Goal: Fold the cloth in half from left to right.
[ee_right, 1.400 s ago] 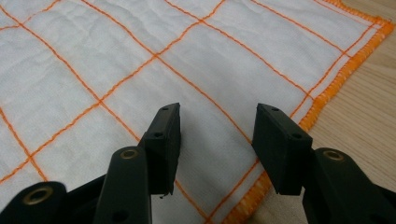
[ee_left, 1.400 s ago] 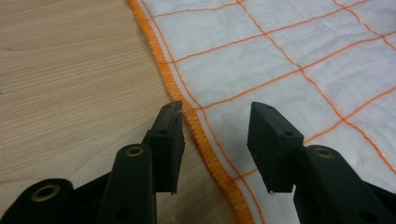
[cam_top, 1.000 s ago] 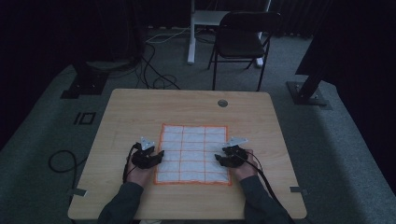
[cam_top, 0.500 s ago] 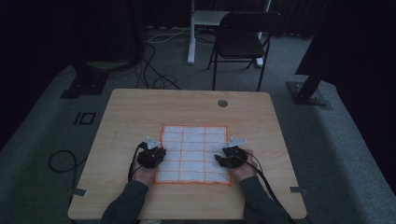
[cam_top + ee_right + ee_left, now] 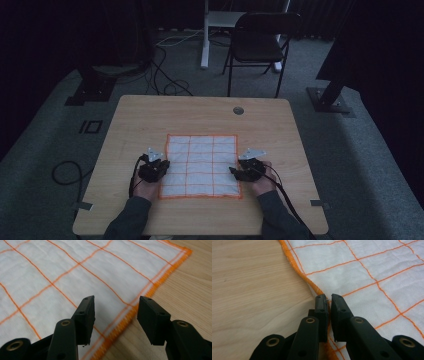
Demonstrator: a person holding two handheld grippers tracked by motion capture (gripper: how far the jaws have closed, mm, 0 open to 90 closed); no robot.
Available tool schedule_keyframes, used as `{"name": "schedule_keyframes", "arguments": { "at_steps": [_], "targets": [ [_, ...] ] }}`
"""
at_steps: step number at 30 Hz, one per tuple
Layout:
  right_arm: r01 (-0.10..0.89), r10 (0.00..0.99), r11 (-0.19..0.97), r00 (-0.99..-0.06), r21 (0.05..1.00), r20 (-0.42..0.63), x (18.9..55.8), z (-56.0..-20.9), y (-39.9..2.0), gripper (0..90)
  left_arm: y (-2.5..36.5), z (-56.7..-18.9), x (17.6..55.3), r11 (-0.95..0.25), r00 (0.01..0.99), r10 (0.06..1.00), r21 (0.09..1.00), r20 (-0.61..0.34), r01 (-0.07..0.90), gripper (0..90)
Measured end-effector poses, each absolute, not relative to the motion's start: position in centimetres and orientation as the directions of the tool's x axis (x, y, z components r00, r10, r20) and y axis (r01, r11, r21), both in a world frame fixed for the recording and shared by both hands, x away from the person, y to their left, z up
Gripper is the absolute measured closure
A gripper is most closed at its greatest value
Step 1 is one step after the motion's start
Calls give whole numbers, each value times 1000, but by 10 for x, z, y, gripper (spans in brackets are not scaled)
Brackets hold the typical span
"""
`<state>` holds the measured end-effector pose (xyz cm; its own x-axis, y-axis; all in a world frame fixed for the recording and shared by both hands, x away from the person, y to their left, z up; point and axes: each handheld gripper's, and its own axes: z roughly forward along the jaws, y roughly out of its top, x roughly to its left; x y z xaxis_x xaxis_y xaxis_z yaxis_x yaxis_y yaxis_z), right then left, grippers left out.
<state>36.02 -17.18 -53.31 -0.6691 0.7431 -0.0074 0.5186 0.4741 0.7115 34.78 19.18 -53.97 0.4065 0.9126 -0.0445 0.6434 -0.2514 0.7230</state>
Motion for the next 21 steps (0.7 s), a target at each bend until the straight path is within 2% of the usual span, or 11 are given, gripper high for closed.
{"name": "schedule_keyframes", "arguments": {
  "at_steps": [7, 11, 17, 21],
  "targets": [
    [519, 746, 467, -665, 715, -4, 359, -532, -174, 477, 201, -538, 350, -239, 362, 932, 714, -22, 658, 854],
    [522, 747, 465, -665, 715, -1, 359, -532, -175, 476, 204, -537, 351, -206, 343, 938, 710, -53, 673, 863],
    [523, 748, 463, -664, 715, 1, 360, -532, -175, 476, 198, -528, 349, -180, 395, 911, 746, -119, 641, 869],
    [523, 747, 463, -665, 716, 2, 360, -532, -175, 476, 189, -520, 347, -187, 433, 892, 765, -131, 616, 870]
  ]
}}
